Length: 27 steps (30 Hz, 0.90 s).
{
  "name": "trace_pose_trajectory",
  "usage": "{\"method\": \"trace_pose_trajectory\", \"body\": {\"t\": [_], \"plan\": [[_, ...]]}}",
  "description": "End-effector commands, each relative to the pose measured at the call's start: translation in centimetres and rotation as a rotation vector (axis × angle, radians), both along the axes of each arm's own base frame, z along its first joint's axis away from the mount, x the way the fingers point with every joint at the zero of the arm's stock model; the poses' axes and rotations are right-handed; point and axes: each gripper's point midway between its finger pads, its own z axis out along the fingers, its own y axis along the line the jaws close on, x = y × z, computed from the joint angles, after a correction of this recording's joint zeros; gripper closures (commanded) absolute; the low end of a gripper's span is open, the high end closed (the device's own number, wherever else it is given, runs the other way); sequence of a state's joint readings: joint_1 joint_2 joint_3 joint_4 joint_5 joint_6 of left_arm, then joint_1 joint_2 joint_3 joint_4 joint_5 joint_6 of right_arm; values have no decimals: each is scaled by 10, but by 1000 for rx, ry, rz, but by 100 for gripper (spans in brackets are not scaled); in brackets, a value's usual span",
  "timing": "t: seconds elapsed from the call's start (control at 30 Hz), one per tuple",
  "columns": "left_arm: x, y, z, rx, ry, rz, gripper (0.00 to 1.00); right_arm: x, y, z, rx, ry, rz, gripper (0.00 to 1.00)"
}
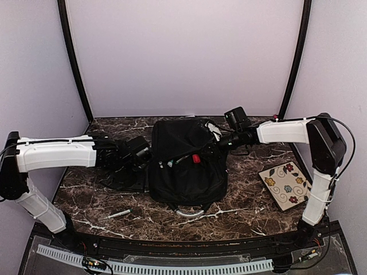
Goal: Pack the student bag
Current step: Grab the pen at the corner of the board.
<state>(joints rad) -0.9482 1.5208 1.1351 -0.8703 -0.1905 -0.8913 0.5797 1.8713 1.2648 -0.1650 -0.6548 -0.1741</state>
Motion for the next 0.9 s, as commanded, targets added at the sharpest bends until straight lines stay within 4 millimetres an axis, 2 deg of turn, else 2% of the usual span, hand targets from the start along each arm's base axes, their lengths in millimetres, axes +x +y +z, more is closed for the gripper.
{"method": "trace_pose_trajectory", "body": {"t": [0.0,0.13,0.23,0.37,0.5,0.6,0.87], "plan": [[-41,34,-17,-98,97,293,48,-9,16,7,54,23,62,98],[-50,54,-33,-216,79,572,45,-10,18,5,54,38,67,98],[-55,72,-37,-244,55,735,47,-10,17,8,56,29,64,98],[-67,93,-40,-193,68,884,47,-10,17,8,56,28,62,98],[-81,102,-48,-126,121,983,48,-11,18,6,55,34,65,98],[-85,99,-56,-132,156,1026,48,-11,18,7,55,33,65,98],[-82,90,-73,-221,165,1101,50,-11,18,6,52,36,65,98]]}}
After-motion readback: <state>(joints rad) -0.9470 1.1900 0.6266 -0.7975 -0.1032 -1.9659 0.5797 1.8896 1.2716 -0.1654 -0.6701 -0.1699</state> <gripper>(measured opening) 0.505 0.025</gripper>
